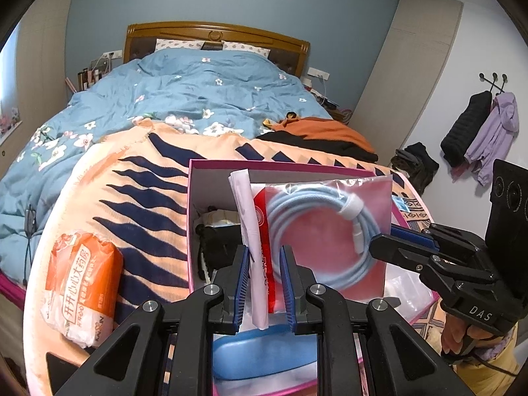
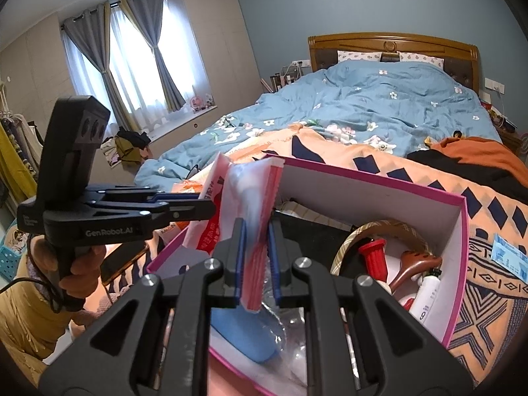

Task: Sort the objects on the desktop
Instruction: 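Lift the pink cable bag and carry it over the magenta box, then lower the bag into the magenta box and open the left gripper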

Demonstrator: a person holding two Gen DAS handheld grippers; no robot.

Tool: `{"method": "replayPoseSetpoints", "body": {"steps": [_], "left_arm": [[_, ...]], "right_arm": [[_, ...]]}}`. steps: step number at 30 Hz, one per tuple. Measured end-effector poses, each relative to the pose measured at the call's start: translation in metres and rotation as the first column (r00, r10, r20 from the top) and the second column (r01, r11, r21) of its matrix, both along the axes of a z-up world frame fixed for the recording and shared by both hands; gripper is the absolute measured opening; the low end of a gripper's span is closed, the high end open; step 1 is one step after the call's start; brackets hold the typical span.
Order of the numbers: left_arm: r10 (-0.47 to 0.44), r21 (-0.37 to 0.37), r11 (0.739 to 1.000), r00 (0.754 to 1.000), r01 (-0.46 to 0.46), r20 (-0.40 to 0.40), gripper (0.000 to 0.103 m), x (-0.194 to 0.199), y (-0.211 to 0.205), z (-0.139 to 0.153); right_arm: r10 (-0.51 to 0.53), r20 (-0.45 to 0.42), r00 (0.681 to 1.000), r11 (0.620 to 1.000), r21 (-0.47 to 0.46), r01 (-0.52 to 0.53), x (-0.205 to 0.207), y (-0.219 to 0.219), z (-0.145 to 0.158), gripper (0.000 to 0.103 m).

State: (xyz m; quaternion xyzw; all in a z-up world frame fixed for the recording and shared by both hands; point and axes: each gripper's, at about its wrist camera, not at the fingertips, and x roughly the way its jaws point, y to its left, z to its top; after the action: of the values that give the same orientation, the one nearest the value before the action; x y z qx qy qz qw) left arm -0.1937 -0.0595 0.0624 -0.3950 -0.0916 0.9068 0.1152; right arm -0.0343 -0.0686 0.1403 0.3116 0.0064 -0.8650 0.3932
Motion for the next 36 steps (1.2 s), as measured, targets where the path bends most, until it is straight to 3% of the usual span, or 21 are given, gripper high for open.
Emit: {"method": "replayPoseSetpoints", "body": {"steps": [14, 15, 16, 22, 26, 29, 32, 34, 36], "left_arm": [[0.011, -0.006, 1.000, 0.999, -0.011, 0.031, 0.018, -0.026, 0.000, -0.012], [0.004, 0.004, 1.000, 0.999, -0.004, 0.032, 0.011, -0.028, 0.000, -0.013], [-0.002, 0.014, 1.000, 0.999, 0.001, 0.037, 0.011, -0.030, 0.001, -0.013], [-0.003, 0.010, 1.000, 0.999, 0.002, 0.045, 0.011, -0.037, 0.004, -0.018], [0.010, -0.001, 1.000, 0.998, -0.010, 0.062, 0.011, -0.037, 0.000, -0.025], [0.012, -0.006, 1.000, 0.998, -0.012, 0.066, 0.012, -0.035, -0.002, -0.028], [0.011, -0.010, 1.000, 0.998, -0.010, 0.069, 0.016, -0.035, -0.003, -0.030], [0.008, -0.010, 1.000, 0.997, -0.007, 0.073, 0.019, -0.035, -0.003, -0.032], [0.006, -0.011, 1.000, 0.997, -0.005, 0.077, 0.019, -0.035, -0.002, -0.034]], "right_arm": [[0.010, 0.041, 0.999, 0.999, 0.031, -0.011, -0.028, -0.016, -0.007, 0.015], [0.013, 0.049, 0.999, 0.999, 0.035, -0.015, -0.030, -0.018, -0.008, 0.014], [0.014, 0.059, 0.998, 0.999, 0.041, -0.016, -0.033, -0.020, -0.010, 0.008], [-0.023, 0.129, 0.991, 0.992, 0.122, 0.007, -0.058, -0.031, -0.032, 0.007], [-0.047, 0.166, 0.985, 0.991, 0.128, 0.026, -0.068, -0.024, -0.038, 0.007], [-0.089, 0.165, 0.982, 0.981, 0.183, 0.058, -0.072, -0.016, -0.038, 0.011], [-0.129, 0.181, 0.975, 0.964, 0.254, 0.081, -0.077, -0.007, -0.044, 0.028], [-0.159, 0.191, 0.969, 0.950, 0.297, 0.097, -0.080, 0.000, -0.050, 0.029], [-0.188, 0.215, 0.958, 0.937, 0.332, 0.109, -0.084, 0.005, -0.056, 0.036]]}}
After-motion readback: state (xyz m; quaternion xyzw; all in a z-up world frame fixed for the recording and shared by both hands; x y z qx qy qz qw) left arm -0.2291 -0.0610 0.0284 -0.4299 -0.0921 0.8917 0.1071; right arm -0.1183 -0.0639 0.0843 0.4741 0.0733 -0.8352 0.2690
